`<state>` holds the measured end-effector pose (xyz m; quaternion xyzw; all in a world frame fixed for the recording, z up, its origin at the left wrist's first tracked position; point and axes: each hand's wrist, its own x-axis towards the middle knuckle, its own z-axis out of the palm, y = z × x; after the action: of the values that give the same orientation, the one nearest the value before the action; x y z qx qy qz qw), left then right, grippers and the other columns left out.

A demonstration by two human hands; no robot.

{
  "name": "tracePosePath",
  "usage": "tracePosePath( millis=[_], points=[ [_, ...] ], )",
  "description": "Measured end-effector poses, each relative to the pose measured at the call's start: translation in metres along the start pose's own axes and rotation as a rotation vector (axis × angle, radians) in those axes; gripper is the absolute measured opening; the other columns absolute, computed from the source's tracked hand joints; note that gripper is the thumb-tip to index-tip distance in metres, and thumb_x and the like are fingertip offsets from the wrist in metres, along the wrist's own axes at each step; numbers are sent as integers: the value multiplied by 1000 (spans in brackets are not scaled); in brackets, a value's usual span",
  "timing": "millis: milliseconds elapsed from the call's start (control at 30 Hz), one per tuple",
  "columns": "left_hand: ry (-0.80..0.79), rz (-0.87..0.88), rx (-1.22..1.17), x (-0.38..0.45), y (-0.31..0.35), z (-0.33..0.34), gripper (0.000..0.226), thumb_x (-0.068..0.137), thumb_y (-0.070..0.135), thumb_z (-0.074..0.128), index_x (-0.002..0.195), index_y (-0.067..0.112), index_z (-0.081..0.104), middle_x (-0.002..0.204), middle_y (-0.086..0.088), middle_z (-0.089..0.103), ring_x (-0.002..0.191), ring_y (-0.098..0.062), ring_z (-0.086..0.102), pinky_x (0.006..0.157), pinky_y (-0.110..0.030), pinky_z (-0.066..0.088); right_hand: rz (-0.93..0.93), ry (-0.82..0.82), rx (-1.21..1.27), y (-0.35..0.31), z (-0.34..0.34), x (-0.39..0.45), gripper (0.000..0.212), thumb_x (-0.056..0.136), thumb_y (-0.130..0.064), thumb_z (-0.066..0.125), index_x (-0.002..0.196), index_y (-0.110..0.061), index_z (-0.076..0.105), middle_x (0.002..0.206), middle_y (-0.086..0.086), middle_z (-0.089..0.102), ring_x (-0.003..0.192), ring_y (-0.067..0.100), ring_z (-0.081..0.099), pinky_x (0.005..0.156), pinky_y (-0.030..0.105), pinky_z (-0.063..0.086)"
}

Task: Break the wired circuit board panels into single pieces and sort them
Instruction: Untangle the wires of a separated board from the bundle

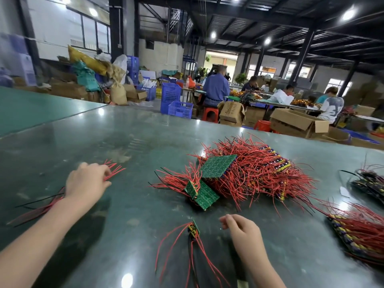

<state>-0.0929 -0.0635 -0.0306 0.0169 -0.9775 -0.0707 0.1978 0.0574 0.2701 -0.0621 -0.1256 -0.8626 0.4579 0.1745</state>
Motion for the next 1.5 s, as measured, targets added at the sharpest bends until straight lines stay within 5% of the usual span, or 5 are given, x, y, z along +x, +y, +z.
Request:
tracePosePath(
  millis=[367, 767, 1000, 1233, 1500],
  points=[
    [-724, 601, -607, -66, 145, 11, 31, 81, 32, 67, 111, 40, 63, 98, 20, 63, 70, 13, 49, 69, -2, 36, -332, -206, -372, 1, 16, -5, 23, 94, -39, 53, 106, -30, 70, 101, -18, 63, 96, 4, 37, 92, 26, 32],
    [-707, 469, -848, -75, 146, 13, 17, 73, 10, 66, 75, 27, 70, 58, 19, 65, 55, 6, 57, 59, -9, 44, -302, -258, -115, -7, 8, -7, 40, 83, -11, 63, 95, -49, 62, 86, -26, 64, 91, -3, 47, 84, 13, 36],
    [-880, 307, -1036, -81, 148, 16, 15, 59, 25, 62, 67, 19, 72, 54, -1, 64, 48, -11, 58, 55, -21, 48, -20, -330, 378, -14, 0, -8, 23, 78, -5, 74, 99, -14, 70, 81, 4, 73, 71, 14, 66, 68, 29, 55],
    [-1053, 124, -1394, -84, 145, 10, 29, 87, 29, 61, 66, 13, 75, 63, -8, 67, 49, -14, 58, 49, -21, 47, 177, -299, 582, -22, 5, -7, 12, 85, 5, 60, 81, -3, 67, 61, 1, 69, 54, 4, 61, 54, 14, 48],
    [-1116, 144, -1666, -95, 147, 15, 42, 63, 18, 86, 99, 7, 67, 99, -8, 68, 80, -12, 63, 73, -27, 54, 255, -265, 901, -23, 0, -4, 8, 76, 7, 62, 81, 3, 65, 66, 11, 70, 52, 13, 64, 50, 19, 52]
  ],
)
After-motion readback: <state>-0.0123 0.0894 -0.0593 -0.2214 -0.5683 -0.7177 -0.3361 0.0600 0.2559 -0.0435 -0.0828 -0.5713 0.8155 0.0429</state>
